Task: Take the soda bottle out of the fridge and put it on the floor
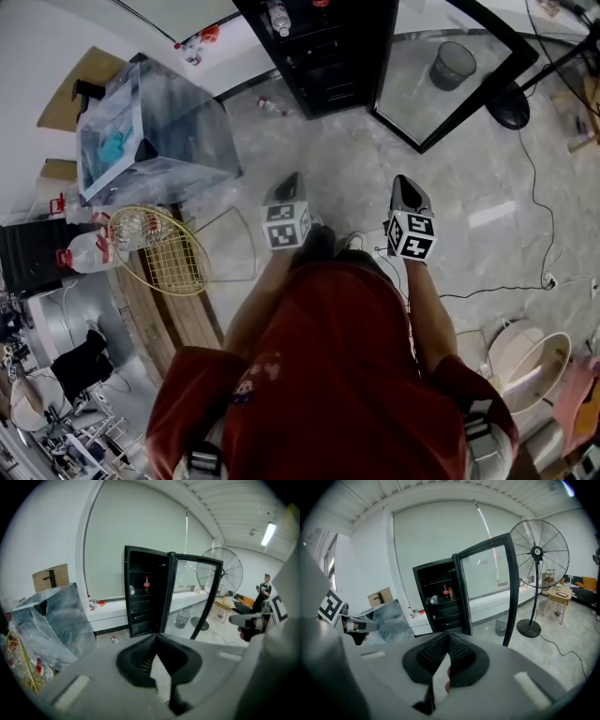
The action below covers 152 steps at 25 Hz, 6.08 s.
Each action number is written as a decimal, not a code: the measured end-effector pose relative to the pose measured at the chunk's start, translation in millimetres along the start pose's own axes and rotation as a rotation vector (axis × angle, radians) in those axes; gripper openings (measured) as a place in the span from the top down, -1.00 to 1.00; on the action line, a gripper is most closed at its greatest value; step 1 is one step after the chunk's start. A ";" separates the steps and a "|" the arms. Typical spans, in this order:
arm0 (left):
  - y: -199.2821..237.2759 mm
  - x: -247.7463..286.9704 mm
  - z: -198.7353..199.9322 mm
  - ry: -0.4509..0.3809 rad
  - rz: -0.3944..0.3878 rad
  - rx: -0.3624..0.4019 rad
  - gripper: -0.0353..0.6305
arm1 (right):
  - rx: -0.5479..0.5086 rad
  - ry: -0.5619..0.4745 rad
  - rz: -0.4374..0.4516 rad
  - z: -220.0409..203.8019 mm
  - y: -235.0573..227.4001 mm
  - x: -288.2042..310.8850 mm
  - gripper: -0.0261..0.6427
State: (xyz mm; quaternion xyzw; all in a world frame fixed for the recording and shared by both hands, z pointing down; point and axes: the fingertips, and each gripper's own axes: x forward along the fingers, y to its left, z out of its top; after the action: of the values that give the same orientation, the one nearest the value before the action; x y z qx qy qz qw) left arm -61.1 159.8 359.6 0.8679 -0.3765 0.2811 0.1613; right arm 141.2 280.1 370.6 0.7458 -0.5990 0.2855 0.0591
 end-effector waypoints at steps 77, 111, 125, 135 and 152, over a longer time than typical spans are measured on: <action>114.5 237.5 192.9 -0.108 0.228 -0.218 0.89 | -0.259 0.017 0.322 233.5 -8.5 351.4 0.89; 102.0 232.5 183.8 -0.086 0.236 -0.229 0.89 | -0.257 0.002 0.340 229.8 1.6 372.4 0.03; 103.9 239.4 164.9 -0.027 0.222 -0.255 0.89 | -0.292 -0.020 0.379 241.9 33.5 418.0 0.02; 114.7 239.9 153.3 0.023 0.219 -0.244 0.89 | -0.309 -0.061 0.367 266.5 43.7 474.9 0.02; 102.8 274.1 122.7 0.101 0.141 -0.285 0.89 | -0.318 -0.096 0.301 277.2 42.7 574.1 0.02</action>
State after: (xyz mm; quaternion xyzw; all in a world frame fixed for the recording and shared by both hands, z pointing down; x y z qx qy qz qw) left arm 60.4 -123.1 436.7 0.7924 -0.4639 0.2790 0.2813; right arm 268.5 -344.5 414.8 0.6421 -0.7431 0.1573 0.1039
